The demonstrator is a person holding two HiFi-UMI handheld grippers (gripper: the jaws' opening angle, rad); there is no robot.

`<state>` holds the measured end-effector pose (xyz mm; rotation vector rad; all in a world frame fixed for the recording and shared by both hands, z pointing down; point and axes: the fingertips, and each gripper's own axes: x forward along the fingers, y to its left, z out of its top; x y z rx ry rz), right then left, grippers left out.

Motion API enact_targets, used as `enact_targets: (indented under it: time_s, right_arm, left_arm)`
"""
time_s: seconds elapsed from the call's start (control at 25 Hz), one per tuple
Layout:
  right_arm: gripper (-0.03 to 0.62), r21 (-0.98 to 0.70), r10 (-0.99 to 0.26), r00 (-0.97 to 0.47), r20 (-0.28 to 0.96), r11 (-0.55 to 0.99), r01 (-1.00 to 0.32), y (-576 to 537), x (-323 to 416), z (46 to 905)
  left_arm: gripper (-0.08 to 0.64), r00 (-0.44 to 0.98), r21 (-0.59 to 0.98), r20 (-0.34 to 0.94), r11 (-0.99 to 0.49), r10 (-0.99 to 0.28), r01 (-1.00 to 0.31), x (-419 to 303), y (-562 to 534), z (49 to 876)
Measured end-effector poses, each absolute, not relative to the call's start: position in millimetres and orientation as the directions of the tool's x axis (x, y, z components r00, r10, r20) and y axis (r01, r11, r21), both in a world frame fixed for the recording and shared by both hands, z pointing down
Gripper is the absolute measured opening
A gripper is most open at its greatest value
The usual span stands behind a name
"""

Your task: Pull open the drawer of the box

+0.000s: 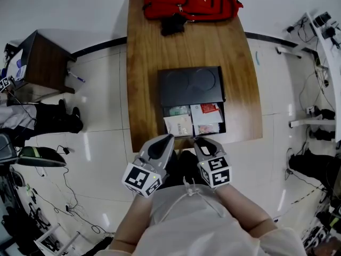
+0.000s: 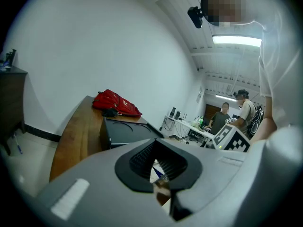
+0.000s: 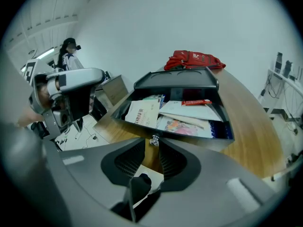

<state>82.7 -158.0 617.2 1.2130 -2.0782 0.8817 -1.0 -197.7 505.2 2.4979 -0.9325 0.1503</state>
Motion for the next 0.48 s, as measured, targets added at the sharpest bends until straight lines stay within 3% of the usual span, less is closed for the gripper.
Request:
enact_targets:
  time_s: [0.12,0.32,0.48]
  right_arm:
    - [0.078,-0.248,-0.557,-0.443,0.703,0.391,-0.886,-164,84,586]
    - [0.005,-0.118,-0.738,-0.425,0.524,0.432,-0.894,-198,98,514]
    - [0.005,-0.115,-0.764,-0.436,0.475,0.438,-0.892,-206,112,491]
  left_arm:
    - [0.002,0.765,0.368,0.250,-0.673,-0.594,-0.642,3,-199,495]
    - [0.002,0.763,0.306,0.200,-0.701,-0.614,-0.644,11,-206,465]
    - [0.002,0.745,0.267,0.156,-0.699,-0.648,-0.664,13,-206,441]
